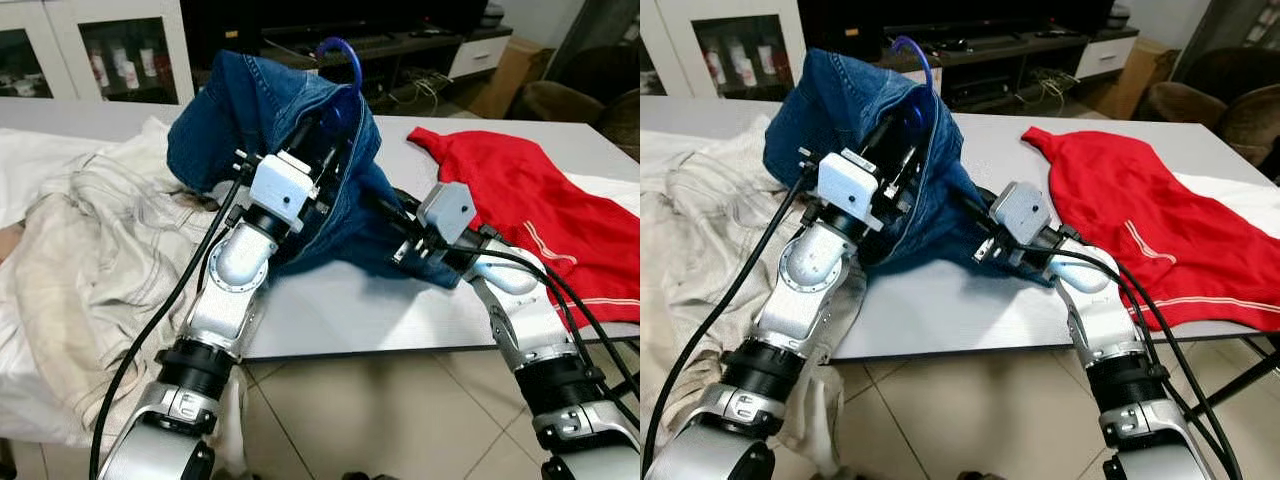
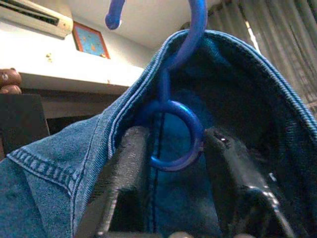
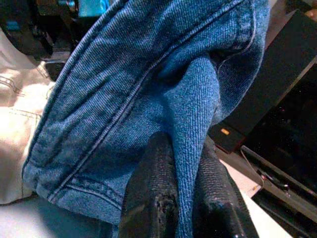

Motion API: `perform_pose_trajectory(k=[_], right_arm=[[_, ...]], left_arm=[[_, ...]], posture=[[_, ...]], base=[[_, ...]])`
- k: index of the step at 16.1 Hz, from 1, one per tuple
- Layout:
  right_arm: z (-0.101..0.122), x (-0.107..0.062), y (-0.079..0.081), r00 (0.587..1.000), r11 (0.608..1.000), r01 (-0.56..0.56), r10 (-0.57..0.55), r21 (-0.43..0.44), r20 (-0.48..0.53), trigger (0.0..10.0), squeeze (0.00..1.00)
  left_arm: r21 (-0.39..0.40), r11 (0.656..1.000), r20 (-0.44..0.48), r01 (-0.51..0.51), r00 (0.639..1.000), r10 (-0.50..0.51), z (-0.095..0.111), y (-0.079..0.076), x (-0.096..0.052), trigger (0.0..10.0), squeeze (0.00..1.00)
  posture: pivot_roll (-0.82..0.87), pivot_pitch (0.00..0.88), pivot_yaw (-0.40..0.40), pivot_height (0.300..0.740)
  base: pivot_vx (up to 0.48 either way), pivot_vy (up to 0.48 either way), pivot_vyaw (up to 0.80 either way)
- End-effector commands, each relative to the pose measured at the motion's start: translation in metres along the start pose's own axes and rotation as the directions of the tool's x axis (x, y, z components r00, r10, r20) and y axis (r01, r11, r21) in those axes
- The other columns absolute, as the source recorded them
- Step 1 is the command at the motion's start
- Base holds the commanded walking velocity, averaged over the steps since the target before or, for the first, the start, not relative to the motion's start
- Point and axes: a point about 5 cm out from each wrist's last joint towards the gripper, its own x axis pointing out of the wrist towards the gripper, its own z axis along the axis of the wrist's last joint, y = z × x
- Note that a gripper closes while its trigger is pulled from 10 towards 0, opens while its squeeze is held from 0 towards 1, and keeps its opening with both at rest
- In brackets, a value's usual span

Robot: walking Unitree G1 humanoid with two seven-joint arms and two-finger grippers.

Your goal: Hang hanger

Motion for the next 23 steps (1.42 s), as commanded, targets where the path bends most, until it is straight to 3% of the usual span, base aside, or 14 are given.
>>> perform_pose_trajectory(k=[1,7,8,9,16,19,21,23], right_arm=[[0.013,0.0,0.0,0.997,0.999,-0.029,0.03,-0.023,0.064,10.0,0.0],[0.008,-0.004,0.002,0.998,0.999,-0.045,0.045,0.001,0.035,10.0,0.0],[0.009,-0.005,0.002,0.999,0.999,-0.044,0.044,0.004,0.033,10.0,0.0],[0.009,-0.006,0.002,0.998,0.999,-0.043,0.043,0.006,0.034,10.0,0.0],[0.008,-0.021,0.002,0.993,0.993,-0.115,0.115,0.013,-0.009,10.0,0.0],[0.006,-0.022,-0.007,0.995,0.995,-0.087,0.084,-0.043,-0.06,10.0,0.0],[0.006,-0.023,-0.019,0.996,0.99,-0.042,0.03,-0.133,-0.087,10.0,0.0],[0.009,-0.022,-0.023,0.997,0.988,-0.032,0.02,-0.15,-0.079,10.0,0.0]], left_arm=[[0.0,0.998,-0.035,-0.068,0.997,0.068,-0.006,0.009,-0.003,10.0,1.0],[0.049,0.97,-0.078,-0.238,0.967,0.242,-0.013,0.029,-0.007,10.0,1.0],[0.063,0.964,-0.097,-0.257,0.96,0.262,-0.016,0.033,-0.008,10.0,0.59],[0.072,0.961,-0.107,-0.266,0.956,0.273,-0.018,0.035,-0.009,10.0,0.0],[0.107,0.951,-0.121,-0.289,0.946,0.301,-0.02,0.04,-0.008,10.0,0.0],[0.121,0.963,-0.117,-0.24,0.96,0.254,-0.021,0.035,-0.007,10.0,0.0],[0.122,0.972,-0.108,-0.2,0.971,0.214,-0.02,0.027,-0.007,10.0,0.0],[0.125,0.974,-0.113,-0.187,0.973,0.202,-0.021,0.025,-0.008,10.0,0.0]], posture=[[0.15,0.0,-0.065,0.74],[0.16,0.0,-0.072,0.74],[0.16,0.0,-0.072,0.74],[0.16,0.0,-0.072,0.74],[0.15,0.0,-0.074,0.74],[0.15,0.0,-0.074,0.74],[0.15,0.0,-0.077,0.74],[0.15,0.0,-0.077,0.74]], base=[[0.0,0.0,0.0],[0.0,0.0,0.0],[0.0,0.0,0.0],[0.0,0.0,0.0],[0.0,0.0,0.0],[0.0,0.0,0.0],[0.0,0.0,0.0],[0.0,0.0,0.0]])
